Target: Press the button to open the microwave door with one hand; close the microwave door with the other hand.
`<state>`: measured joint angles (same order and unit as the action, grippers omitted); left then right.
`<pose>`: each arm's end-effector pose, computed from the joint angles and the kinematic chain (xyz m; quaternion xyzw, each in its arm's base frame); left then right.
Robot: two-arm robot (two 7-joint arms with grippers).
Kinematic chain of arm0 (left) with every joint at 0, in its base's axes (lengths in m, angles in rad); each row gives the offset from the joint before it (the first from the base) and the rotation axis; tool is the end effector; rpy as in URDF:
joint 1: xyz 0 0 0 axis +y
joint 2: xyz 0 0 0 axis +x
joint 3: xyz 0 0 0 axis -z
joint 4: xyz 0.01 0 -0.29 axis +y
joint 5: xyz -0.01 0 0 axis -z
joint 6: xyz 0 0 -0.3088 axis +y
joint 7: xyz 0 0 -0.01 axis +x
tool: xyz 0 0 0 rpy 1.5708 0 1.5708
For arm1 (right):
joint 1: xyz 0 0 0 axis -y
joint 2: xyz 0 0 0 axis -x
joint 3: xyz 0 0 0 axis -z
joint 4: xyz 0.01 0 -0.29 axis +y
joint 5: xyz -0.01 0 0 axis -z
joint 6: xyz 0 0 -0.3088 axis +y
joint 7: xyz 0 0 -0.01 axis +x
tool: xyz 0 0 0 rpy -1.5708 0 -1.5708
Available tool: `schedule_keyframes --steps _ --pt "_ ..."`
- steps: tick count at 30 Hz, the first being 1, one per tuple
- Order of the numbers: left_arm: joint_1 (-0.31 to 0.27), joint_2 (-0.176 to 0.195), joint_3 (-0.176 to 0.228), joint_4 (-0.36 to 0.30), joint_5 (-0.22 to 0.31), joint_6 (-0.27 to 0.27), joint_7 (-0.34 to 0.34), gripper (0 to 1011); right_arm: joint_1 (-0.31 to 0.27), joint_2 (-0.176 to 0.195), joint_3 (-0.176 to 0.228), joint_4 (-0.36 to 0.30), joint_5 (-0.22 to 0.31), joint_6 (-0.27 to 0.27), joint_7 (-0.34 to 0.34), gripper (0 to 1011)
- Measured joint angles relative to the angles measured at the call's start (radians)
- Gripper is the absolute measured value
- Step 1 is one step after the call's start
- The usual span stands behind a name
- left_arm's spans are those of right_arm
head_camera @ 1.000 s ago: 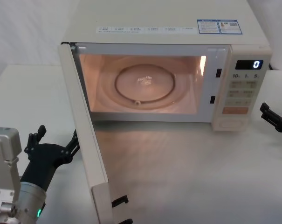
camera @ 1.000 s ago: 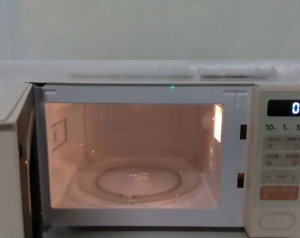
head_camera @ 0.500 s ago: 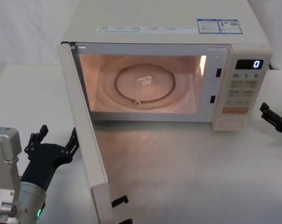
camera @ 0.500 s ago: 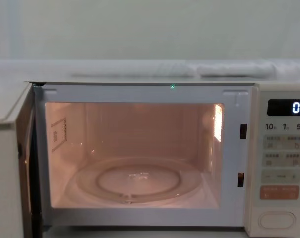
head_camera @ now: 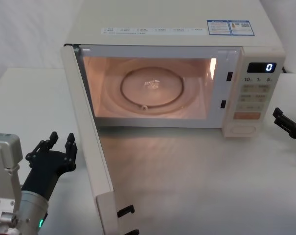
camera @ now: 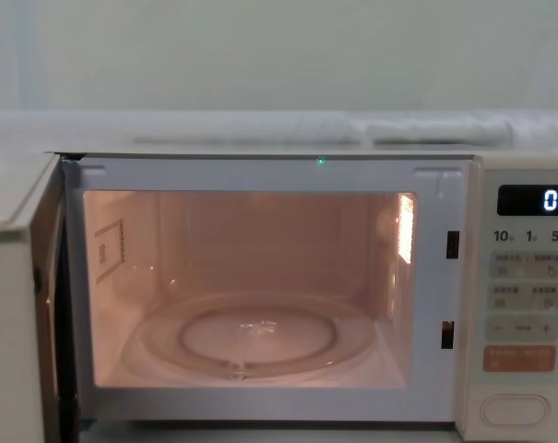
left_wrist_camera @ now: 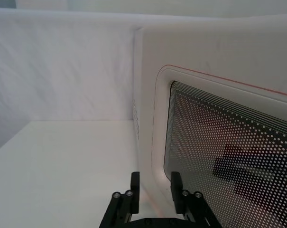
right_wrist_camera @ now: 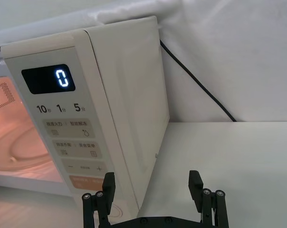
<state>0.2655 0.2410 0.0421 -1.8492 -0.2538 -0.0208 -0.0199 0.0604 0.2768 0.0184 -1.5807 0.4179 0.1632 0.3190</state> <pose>0.2530 0.0376 -0.2852 -0.0174 0.0064 0.6616 0.7496 0.3454 -0.0867 -0.2651 0.0319 0.0767 -0.5830 0.8082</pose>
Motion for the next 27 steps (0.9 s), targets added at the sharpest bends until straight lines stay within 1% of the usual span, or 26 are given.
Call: schedule_keyframes --steps 2,3,5,6,9,10,11,14,23,26,27 --pt "0.000 0.000 0.000 0.000 0.000 0.000 0.000 362 0.000 0.000 0.000 0.000 0.000 0.000 0.000 1002" --pt "0.000 0.000 0.000 0.000 0.000 0.000 0.000 341 0.000 0.000 0.000 0.000 0.000 0.000 0.000 1002" --pt "0.000 0.000 0.000 0.000 0.000 0.000 0.000 264 0.000 0.000 0.000 0.000 0.000 0.000 0.000 1003" --pt "0.000 0.000 0.000 0.000 0.000 0.000 0.000 264 0.000 0.000 0.000 0.000 0.000 0.000 0.000 1003" --pt "0.000 0.000 0.000 0.000 0.000 0.000 0.000 139 0.000 0.000 0.000 0.000 0.000 0.000 0.000 1003" --pt "0.000 0.000 0.000 0.000 0.000 0.000 0.000 126 0.000 0.000 0.000 0.000 0.000 0.000 0.000 1003" --pt "0.000 0.000 0.000 0.000 0.000 0.000 0.000 73 0.000 0.000 0.000 0.000 0.000 0.000 0.000 1002" --pt "0.000 0.000 0.000 0.000 0.000 0.000 0.000 7 0.000 0.000 0.000 0.000 0.000 0.000 0.000 1002" --pt "0.000 0.000 0.000 0.000 0.000 0.000 0.000 0 0.000 0.000 0.000 0.000 0.000 0.000 0.000 1002" --pt "0.000 0.005 -0.002 -0.001 0.001 0.005 -0.015 0 0.000 0.000 0.000 0.000 0.000 0.000 0.000 1002" --pt "0.002 0.013 -0.005 -0.005 0.001 0.009 -0.033 0 0.000 0.000 0.000 0.000 0.000 0.000 0.000 1003"
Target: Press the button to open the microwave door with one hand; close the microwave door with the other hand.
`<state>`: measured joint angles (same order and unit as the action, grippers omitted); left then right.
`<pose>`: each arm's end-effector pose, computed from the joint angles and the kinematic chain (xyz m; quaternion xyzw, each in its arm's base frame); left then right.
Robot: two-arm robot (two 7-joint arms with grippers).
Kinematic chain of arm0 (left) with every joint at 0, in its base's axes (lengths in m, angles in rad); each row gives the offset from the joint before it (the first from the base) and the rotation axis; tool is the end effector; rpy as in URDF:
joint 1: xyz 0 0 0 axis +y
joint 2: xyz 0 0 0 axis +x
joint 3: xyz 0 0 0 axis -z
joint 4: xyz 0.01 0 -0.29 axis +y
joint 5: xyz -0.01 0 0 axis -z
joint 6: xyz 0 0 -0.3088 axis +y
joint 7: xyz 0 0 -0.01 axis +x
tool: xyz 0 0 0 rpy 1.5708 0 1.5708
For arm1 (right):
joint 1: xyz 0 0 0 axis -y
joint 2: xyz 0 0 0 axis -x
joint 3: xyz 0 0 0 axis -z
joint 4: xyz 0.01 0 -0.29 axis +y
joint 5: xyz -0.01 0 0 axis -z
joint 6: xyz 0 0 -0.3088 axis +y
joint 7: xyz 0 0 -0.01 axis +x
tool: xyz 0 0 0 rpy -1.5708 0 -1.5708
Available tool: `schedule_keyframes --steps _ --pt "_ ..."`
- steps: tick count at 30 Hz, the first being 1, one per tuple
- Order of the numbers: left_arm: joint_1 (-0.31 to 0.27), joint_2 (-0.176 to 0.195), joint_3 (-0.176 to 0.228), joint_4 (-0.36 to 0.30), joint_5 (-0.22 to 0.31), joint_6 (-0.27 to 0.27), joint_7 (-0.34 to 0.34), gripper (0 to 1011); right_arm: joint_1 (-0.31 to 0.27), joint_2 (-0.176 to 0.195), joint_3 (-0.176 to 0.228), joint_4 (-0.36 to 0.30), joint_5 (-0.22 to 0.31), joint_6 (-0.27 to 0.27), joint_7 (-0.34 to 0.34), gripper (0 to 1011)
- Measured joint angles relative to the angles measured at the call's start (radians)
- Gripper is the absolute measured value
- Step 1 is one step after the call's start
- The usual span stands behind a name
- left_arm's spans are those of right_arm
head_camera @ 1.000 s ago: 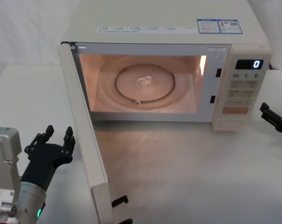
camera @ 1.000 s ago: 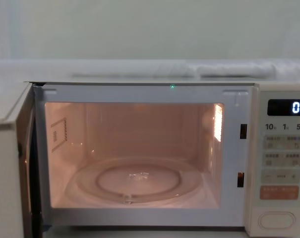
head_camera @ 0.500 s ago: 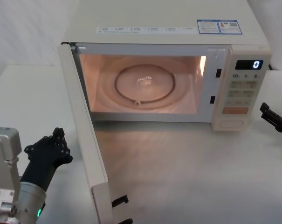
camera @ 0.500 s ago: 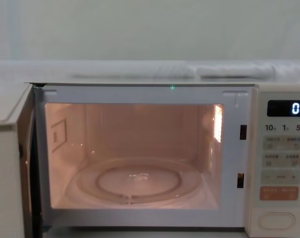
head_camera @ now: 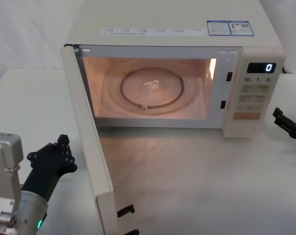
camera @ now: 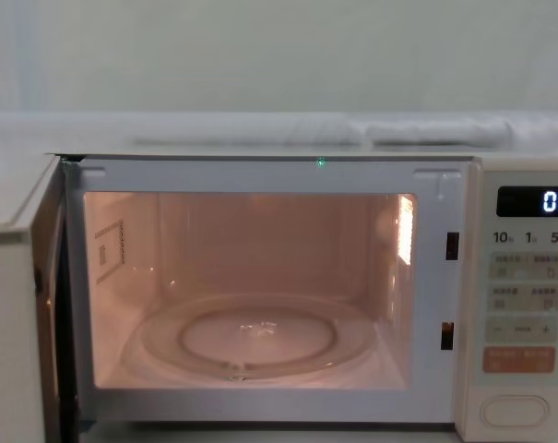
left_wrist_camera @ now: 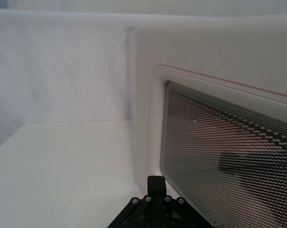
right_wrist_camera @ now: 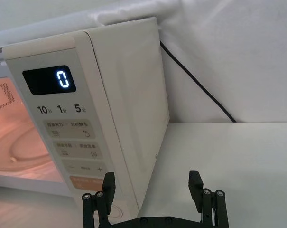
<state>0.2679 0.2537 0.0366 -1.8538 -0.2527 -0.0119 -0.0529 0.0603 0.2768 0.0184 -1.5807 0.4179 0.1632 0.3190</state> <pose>0.2526 0.0416 -0.2836 -0.0100 0.0032 0.6494 0.7604 0.3453 -0.0867 -0.2652 0.0319 0.0767 -0.5830 0.8082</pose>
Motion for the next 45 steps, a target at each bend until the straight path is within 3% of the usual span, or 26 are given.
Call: schedule_keyframes --steps 6,12,16,18,22,25,35,45 --pt "0.023 0.021 -0.030 -0.014 -0.015 0.001 -0.058 0 0.000 0.000 0.000 0.000 0.000 0.000 0.000 1002" --pt "0.065 0.037 -0.092 -0.040 -0.055 -0.019 -0.113 0 0.000 0.000 0.000 0.000 0.000 0.000 0.000 1002" --pt "0.095 0.043 -0.144 -0.065 -0.101 -0.027 -0.142 0 0.000 0.000 0.000 0.000 0.000 0.000 0.000 1002" --pt "0.119 0.051 -0.184 -0.087 -0.149 -0.031 -0.170 0 0.000 0.000 0.000 0.000 0.000 0.000 0.000 1002" --pt "0.141 0.066 -0.217 -0.112 -0.192 -0.032 -0.201 0 0.000 0.000 0.000 0.000 0.000 0.000 0.000 1002" --pt "0.164 0.103 -0.242 -0.132 -0.239 -0.040 -0.256 0 0.000 0.000 0.000 0.000 0.000 0.000 0.000 1002" --pt "0.197 0.203 -0.273 -0.158 -0.312 -0.061 -0.384 0 0.000 0.000 0.000 0.000 0.000 0.000 0.000 1002" --pt "0.189 0.266 -0.231 -0.198 -0.339 -0.084 -0.457 0 0.000 0.000 0.000 0.000 0.000 0.000 0.000 1003"
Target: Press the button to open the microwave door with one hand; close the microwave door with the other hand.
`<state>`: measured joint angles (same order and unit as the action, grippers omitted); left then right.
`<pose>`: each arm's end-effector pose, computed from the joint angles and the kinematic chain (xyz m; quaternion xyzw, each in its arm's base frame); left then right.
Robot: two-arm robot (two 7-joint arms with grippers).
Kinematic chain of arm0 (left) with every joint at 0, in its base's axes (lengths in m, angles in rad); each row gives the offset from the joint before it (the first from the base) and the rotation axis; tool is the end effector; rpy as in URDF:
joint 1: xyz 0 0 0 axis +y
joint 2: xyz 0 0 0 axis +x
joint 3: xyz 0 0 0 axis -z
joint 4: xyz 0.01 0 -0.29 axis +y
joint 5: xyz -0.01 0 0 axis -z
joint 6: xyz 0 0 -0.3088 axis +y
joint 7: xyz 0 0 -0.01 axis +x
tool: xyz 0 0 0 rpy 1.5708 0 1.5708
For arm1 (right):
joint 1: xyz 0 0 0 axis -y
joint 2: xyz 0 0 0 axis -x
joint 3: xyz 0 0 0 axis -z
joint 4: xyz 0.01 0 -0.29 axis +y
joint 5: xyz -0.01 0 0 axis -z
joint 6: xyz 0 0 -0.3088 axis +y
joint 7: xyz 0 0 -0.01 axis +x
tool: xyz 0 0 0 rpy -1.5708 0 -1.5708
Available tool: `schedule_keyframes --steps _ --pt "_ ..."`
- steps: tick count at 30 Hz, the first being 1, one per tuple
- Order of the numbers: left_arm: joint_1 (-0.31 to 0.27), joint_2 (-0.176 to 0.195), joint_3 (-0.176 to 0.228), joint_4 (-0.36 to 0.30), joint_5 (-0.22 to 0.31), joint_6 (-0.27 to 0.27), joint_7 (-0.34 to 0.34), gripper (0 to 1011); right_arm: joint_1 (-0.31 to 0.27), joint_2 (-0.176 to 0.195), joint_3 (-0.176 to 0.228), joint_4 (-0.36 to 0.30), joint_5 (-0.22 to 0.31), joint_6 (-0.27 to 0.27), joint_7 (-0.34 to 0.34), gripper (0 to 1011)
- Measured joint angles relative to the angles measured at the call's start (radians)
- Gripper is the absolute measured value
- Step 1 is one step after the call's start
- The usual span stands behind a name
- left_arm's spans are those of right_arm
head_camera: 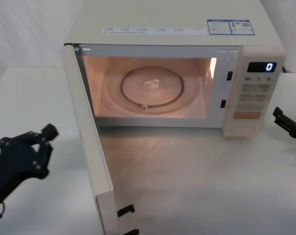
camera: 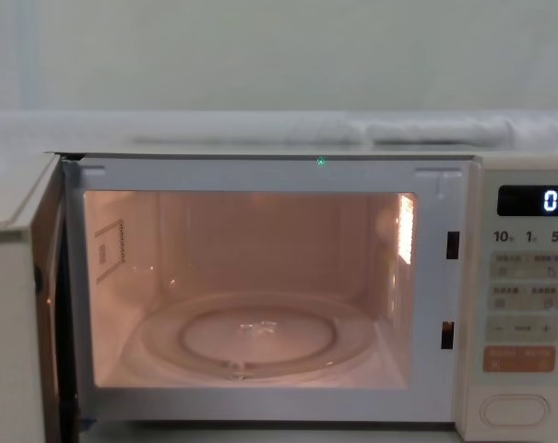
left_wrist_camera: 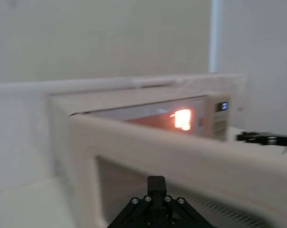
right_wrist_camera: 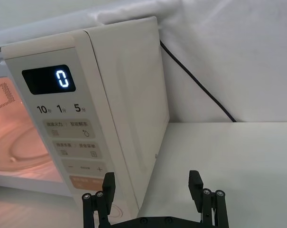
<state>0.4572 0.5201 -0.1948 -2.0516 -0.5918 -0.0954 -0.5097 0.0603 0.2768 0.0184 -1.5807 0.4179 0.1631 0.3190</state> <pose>0.2162 0.1252 -0.2200 -0.0571 -0.0512 0.4696 0.8795 0.3453 -0.0867 -0.2652 0.0319 0.0767 -0.5830 0.8082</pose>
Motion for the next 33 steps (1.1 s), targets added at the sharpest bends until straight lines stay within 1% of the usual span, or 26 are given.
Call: schedule_keyframes --steps 2,5,8,11,12,13,15,18,19,20,21,25,26,27,28,31,33 --pt "-0.007 0.018 0.021 -0.018 -0.008 -0.007 -0.024 0 0.000 0.000 0.000 0.000 0.000 0.000 0.000 1003" --pt "-0.017 0.035 0.042 -0.033 -0.013 -0.009 -0.039 0 0.000 0.000 0.000 0.000 0.000 0.000 0.000 1002" --pt "-0.028 0.047 0.060 -0.040 -0.013 -0.008 -0.043 0 0.000 0.000 0.000 0.000 0.000 0.000 0.000 1002" --pt "-0.049 0.060 0.087 -0.040 -0.011 -0.005 -0.048 0 0.000 0.000 0.000 0.000 0.000 0.000 0.000 1003" --pt "-0.063 0.065 0.103 -0.036 -0.009 -0.002 -0.048 0 0.000 0.000 0.000 0.000 0.000 0.000 0.000 1002" --pt "-0.063 0.065 0.103 -0.036 -0.009 -0.002 -0.048 0 0.000 0.000 0.000 0.000 0.000 0.000 0.000 1002" --pt "-0.096 0.075 0.140 -0.018 0.001 0.001 -0.050 0 0.000 0.000 0.000 0.000 0.000 0.000 0.000 1002" --pt "-0.127 0.080 0.172 -0.003 0.009 0.005 -0.053 0 0.000 0.000 0.000 0.000 0.000 0.000 0.000 1002" --pt "-0.149 0.081 0.196 0.007 0.014 0.009 -0.054 0 0.000 0.000 0.000 0.000 0.000 0.000 0.000 1003" --pt "-0.161 0.081 0.207 0.013 0.017 0.011 -0.054 0 0.000 0.000 0.000 0.000 0.000 0.000 0.000 1002" --pt "-0.188 0.077 0.233 0.025 0.023 0.012 -0.052 0 0.000 0.000 0.000 0.000 0.000 0.000 0.000 1002" --pt "-0.240 0.060 0.280 0.046 0.038 0.014 -0.041 0 0.000 0.000 0.000 0.000 0.000 0.000 0.000 1002" --pt "-0.266 0.050 0.305 0.057 0.045 0.015 -0.034 0 0.000 0.000 0.000 0.000 0.000 0.000 0.000 1002" --pt "-0.281 0.044 0.319 0.063 0.050 0.017 -0.030 0 0.000 0.000 0.000 0.000 0.000 0.000 0.000 1003" --pt "-0.309 0.032 0.345 0.073 0.063 0.022 -0.018 0 0.000 0.000 0.000 0.000 0.000 0.000 0.000 1003" --pt "-0.349 0.012 0.387 0.088 0.080 0.035 0.002 0 0.000 0.000 0.000 0.000 0.000 0.000 0.000 1002" --pt "-0.394 -0.014 0.433 0.106 0.104 0.062 0.035 0 0.000 0.000 0.000 0.000 0.000 0.000 0.000 1003"
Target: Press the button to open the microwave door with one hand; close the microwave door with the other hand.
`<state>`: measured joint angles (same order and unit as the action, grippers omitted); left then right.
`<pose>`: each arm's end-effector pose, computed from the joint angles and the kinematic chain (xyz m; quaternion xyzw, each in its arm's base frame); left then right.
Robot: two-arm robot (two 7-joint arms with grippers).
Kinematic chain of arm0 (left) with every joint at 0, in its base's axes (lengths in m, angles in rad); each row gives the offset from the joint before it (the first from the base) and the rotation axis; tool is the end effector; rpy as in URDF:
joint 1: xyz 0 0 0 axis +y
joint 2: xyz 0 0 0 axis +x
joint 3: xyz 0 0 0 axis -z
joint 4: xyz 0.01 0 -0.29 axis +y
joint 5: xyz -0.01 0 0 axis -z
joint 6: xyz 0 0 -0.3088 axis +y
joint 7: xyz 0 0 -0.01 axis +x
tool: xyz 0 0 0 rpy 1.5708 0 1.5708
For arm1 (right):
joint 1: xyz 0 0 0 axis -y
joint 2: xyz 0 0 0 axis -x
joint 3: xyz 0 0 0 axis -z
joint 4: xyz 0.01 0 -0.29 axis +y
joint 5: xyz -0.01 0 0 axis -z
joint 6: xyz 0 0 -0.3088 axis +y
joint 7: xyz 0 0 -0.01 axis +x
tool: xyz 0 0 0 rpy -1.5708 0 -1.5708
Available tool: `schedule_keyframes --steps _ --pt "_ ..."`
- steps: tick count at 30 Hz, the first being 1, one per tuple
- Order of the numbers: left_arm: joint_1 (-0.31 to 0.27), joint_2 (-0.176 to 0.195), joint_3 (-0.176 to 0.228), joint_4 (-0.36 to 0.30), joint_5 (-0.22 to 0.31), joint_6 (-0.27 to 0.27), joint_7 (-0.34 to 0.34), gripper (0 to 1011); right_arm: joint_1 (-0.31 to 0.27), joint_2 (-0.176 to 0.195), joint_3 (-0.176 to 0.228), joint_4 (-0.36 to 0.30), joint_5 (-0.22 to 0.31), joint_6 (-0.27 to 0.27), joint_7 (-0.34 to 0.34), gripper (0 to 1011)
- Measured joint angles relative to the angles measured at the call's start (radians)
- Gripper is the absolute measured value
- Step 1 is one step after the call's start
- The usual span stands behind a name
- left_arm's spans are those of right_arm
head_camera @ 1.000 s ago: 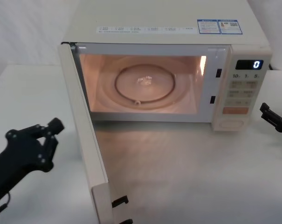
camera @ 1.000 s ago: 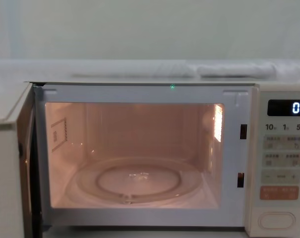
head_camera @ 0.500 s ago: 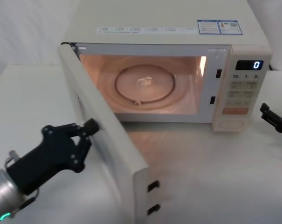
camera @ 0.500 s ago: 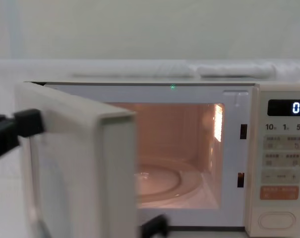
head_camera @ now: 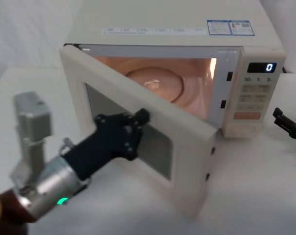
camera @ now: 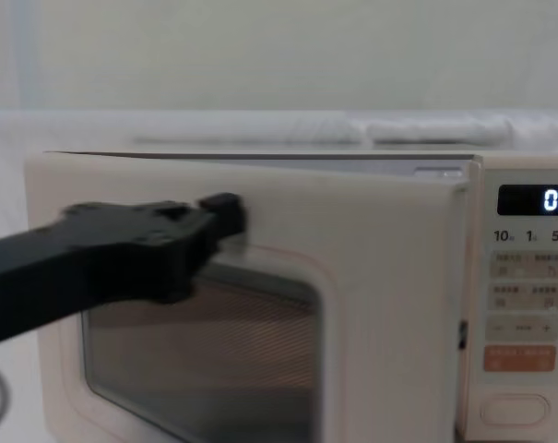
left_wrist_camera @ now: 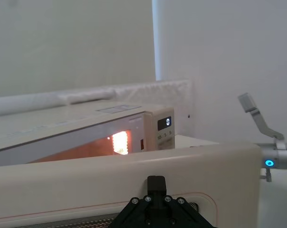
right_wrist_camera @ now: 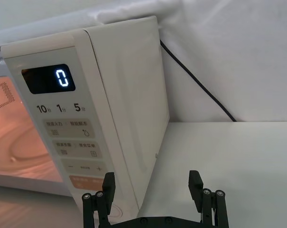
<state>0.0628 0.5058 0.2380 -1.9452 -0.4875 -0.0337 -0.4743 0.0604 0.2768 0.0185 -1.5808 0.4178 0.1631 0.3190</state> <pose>0.2887 0.0245 -0.2135 -0.0674 -0.0674 0.3474 0.9329 0.3454 -0.0867 -0.2651 0.0319 0.0766 -0.5831 0.8082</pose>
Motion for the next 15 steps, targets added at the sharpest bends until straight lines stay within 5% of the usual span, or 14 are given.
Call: schedule_keyframes --steps 7,15 --pt "-0.079 -0.075 0.078 0.044 0.057 0.055 0.106 0 0.000 0.000 0.000 0.000 0.000 0.000 0.000 1003" --pt "-0.147 -0.128 0.141 0.068 0.106 0.099 0.148 0 0.000 0.000 0.000 0.000 0.000 0.000 0.000 1003"
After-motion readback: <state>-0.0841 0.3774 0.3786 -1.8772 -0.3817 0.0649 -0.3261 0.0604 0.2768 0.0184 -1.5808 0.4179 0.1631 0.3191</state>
